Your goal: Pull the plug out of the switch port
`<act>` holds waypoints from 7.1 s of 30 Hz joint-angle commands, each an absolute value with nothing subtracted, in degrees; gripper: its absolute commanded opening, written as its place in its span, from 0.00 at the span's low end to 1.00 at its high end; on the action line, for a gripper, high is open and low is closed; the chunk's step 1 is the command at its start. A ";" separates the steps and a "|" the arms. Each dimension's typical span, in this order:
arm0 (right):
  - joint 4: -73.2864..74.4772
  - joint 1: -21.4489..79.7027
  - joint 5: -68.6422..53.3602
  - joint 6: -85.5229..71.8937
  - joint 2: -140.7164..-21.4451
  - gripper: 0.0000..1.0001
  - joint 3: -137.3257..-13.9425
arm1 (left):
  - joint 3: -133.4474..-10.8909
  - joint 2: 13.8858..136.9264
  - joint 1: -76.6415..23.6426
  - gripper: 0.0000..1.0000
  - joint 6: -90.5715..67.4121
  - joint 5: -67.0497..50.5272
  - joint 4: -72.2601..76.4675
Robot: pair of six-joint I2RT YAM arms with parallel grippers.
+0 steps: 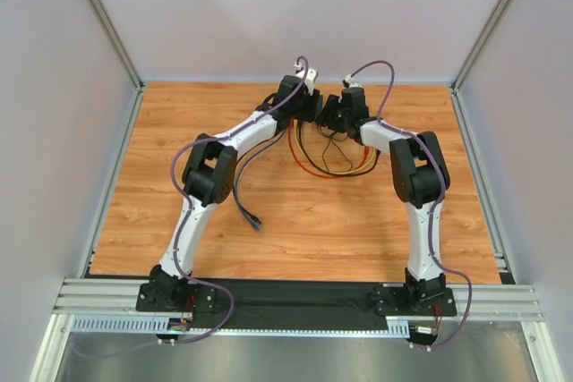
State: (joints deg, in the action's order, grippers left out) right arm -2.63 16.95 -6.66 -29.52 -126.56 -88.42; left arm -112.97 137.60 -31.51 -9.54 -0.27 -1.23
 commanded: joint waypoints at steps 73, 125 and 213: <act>9.57 13.01 -22.84 -28.83 -137.64 0.13 -104.15 | -110.29 127.00 -30.76 0.57 -2.38 -5.08 -5.97; 8.53 13.36 -23.38 -25.93 -124.90 0.31 -87.02 | -129.73 145.90 -35.60 0.61 22.59 3.69 -23.11; -13.36 16.53 -20.47 -47.55 -125.95 0.00 -72.60 | -132.49 148.81 -40.69 0.69 27.60 6.07 -22.52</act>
State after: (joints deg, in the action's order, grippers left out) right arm -16.75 15.03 -13.80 -49.69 -124.09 -71.81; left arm -138.58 152.38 -38.94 27.40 10.83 -28.73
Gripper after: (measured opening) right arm 0.073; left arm 0.692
